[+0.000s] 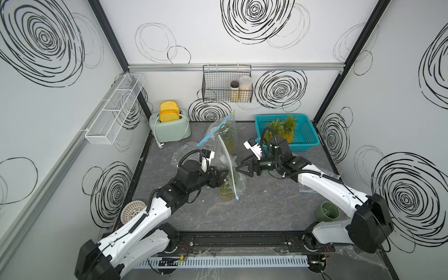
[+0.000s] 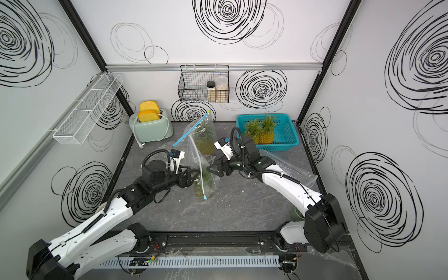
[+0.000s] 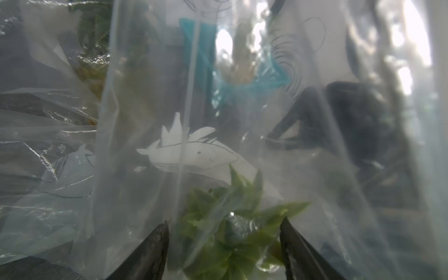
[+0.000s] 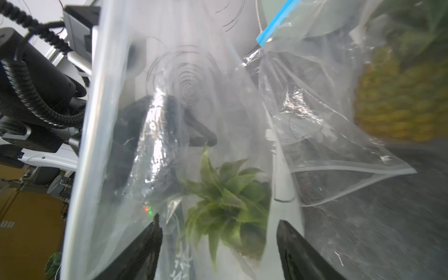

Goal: Open the zip-top bag and take out the pineapple
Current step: Open the zipper of the food storage bag at the center of the board.

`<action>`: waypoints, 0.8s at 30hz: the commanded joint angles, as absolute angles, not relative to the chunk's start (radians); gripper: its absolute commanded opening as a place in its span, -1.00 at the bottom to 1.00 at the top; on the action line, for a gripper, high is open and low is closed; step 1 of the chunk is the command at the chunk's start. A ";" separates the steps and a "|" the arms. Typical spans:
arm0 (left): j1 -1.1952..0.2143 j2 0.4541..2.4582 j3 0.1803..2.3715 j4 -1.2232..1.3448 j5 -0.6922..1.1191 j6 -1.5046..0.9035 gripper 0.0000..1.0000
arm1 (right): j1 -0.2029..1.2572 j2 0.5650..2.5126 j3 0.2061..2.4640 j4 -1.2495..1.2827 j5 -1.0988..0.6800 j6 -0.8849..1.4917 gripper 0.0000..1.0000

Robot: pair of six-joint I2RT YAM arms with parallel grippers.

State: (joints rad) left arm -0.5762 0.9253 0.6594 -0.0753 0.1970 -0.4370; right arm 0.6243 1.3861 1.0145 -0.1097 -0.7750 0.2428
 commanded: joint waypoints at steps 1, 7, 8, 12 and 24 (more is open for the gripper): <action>-0.581 0.935 0.636 0.007 0.171 -0.451 0.45 | 0.654 1.442 1.006 -0.019 -0.809 0.291 0.50; -0.580 0.935 0.615 0.029 0.170 -0.458 -0.50 | 0.675 1.491 0.992 0.044 -0.836 0.349 -0.39; -0.580 0.934 0.616 0.023 0.170 -0.454 -0.63 | 0.675 1.493 0.994 0.040 -0.835 0.352 -0.59; -0.572 0.928 0.635 -0.017 0.166 -0.431 -0.89 | 0.660 1.477 0.988 0.030 -0.827 0.365 -0.95; -0.373 0.804 0.576 -0.118 0.248 -0.384 -1.00 | 0.392 1.222 0.722 0.097 -0.859 0.431 -1.00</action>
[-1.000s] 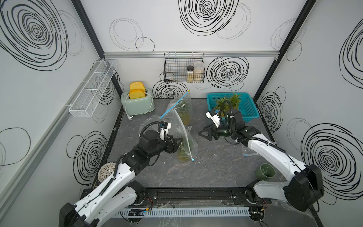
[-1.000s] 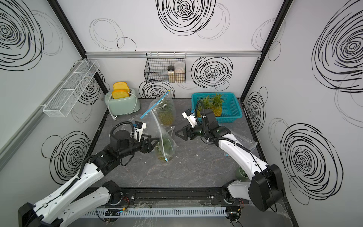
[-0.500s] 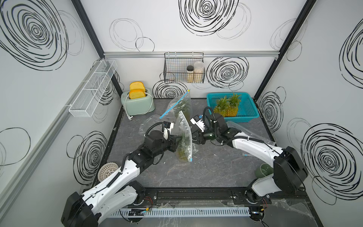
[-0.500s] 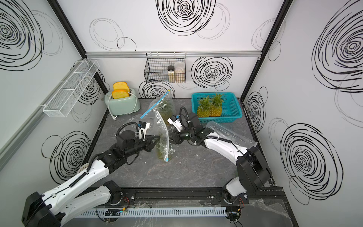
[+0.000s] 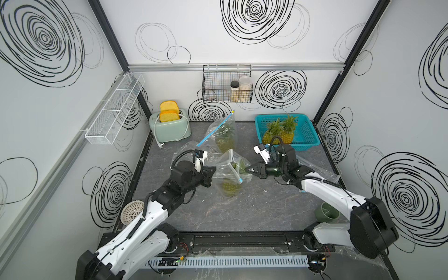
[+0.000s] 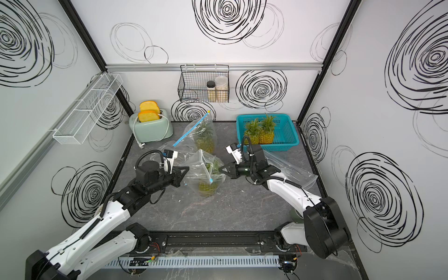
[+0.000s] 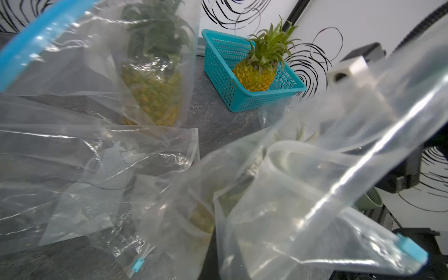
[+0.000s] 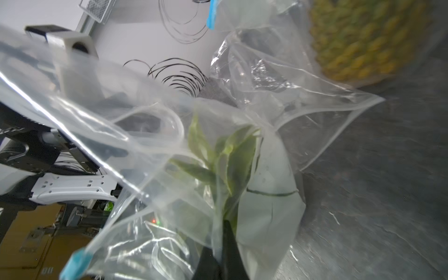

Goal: Open the zip-top bag and take out the pineapple
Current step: Open the zipper of the food storage bag at the center of the board.

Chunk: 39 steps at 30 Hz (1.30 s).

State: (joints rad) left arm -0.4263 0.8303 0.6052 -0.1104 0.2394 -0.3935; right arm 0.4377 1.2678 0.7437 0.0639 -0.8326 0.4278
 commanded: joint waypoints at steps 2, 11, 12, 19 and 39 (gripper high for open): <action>-0.356 0.806 0.552 -0.082 0.288 -0.403 -1.00 | 0.387 1.213 0.721 0.080 -0.873 0.412 -1.00; -0.413 0.862 0.514 0.091 0.338 -0.470 -1.00 | 0.425 1.224 0.766 0.018 -0.903 0.370 -0.75; -0.424 0.867 0.516 0.104 0.337 -0.473 -1.00 | 0.429 1.227 0.772 0.011 -0.902 0.369 -0.67; -0.469 0.902 0.552 0.126 0.303 -0.470 -1.00 | 0.447 1.223 0.827 -0.033 -0.871 0.344 -0.35; -0.303 0.829 0.528 0.018 0.261 -0.439 -1.00 | 0.209 1.202 0.767 0.049 -0.989 0.423 -1.00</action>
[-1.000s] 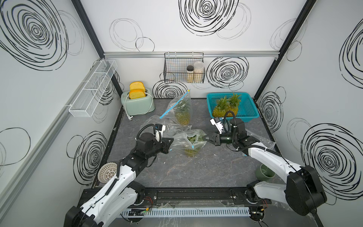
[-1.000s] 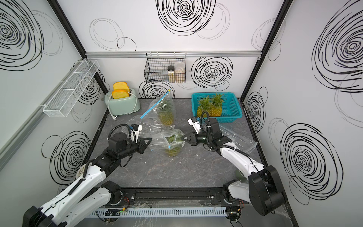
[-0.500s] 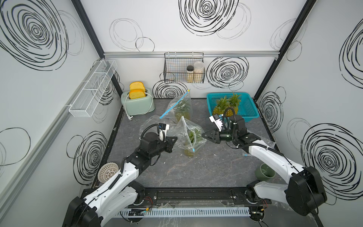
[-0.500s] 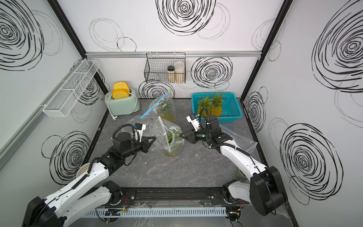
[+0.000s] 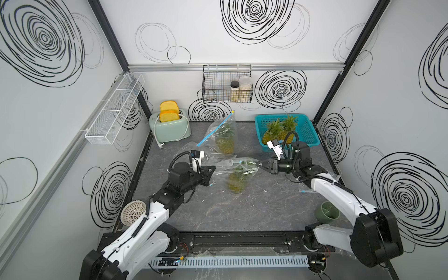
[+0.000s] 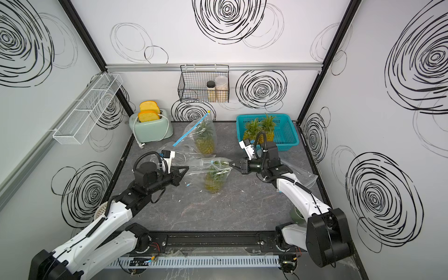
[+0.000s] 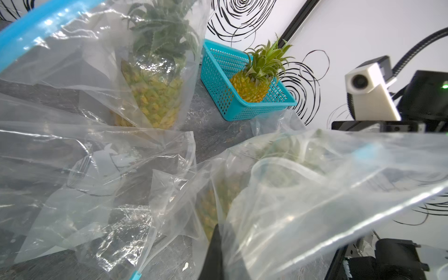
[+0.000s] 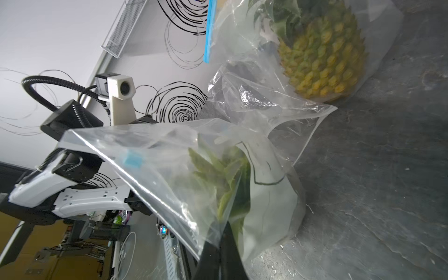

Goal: Open the zip-top bag and take out the pineapple
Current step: Open the zipper of the food storage bag at the center of the board.

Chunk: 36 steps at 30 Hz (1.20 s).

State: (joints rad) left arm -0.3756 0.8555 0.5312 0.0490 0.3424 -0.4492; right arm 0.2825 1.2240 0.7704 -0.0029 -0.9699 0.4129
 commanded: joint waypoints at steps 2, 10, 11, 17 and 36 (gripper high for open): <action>-0.295 0.827 0.522 0.018 0.262 -0.441 -1.00 | 0.198 1.212 0.774 0.039 -1.000 0.409 -1.00; -0.335 0.845 0.501 0.098 0.316 -0.493 -1.00 | 0.225 1.235 0.817 0.014 -1.034 0.378 -1.00; -0.351 0.848 0.504 0.103 0.310 -0.495 -1.00 | 0.232 1.232 0.825 0.005 -1.034 0.373 -1.00; -0.416 0.849 0.550 0.130 0.322 -0.518 -1.00 | 0.309 1.179 0.885 -0.011 -1.055 0.388 -1.00; -0.554 0.897 0.480 0.346 0.303 -0.568 -1.00 | 0.406 1.160 1.009 -0.340 -0.711 0.209 -0.20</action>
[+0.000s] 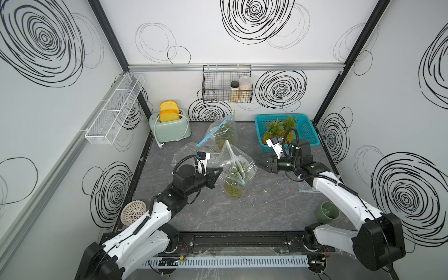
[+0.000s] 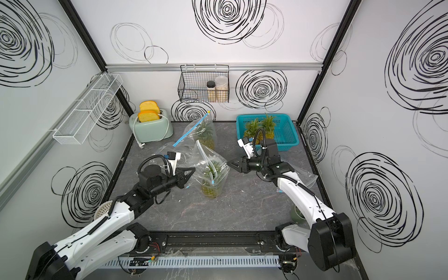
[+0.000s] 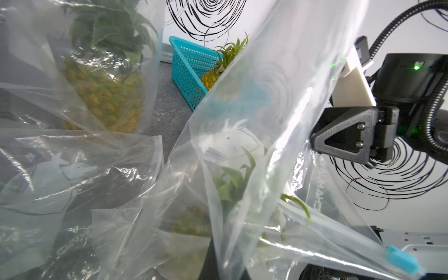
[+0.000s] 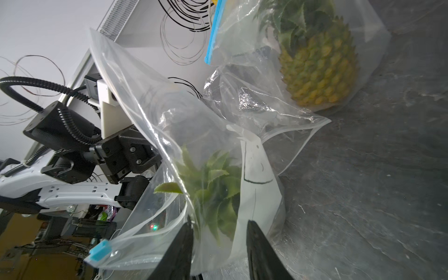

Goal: Open the zip-top bag and take out the pineapple
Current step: Open the zipper of the food storage bag at the center of the board, then pick up the pineapple from the zipper food storage bag.

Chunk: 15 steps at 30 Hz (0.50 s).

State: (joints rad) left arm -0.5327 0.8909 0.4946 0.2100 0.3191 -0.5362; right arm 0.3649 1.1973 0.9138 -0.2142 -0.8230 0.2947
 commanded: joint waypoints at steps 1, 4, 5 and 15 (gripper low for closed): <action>-0.562 0.901 0.481 0.349 0.294 -0.569 -1.00 | 0.435 1.156 1.051 -0.385 -0.676 0.194 -0.20; -0.573 0.904 0.482 0.355 0.273 -0.570 -1.00 | 0.525 1.153 1.161 -0.484 -0.584 0.184 -0.20; -0.575 0.902 0.479 0.358 0.265 -0.572 -1.00 | 0.554 1.155 1.188 -0.500 -0.566 0.185 -0.20; -0.580 0.851 0.449 0.376 0.224 -0.591 -1.00 | 0.743 1.303 1.222 -0.468 -0.515 0.273 -0.54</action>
State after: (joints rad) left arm -0.5747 0.8764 0.4576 0.2951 0.2478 -0.5694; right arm 0.7277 1.2560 1.2427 -0.4290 -0.5758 0.2512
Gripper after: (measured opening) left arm 0.048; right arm 0.246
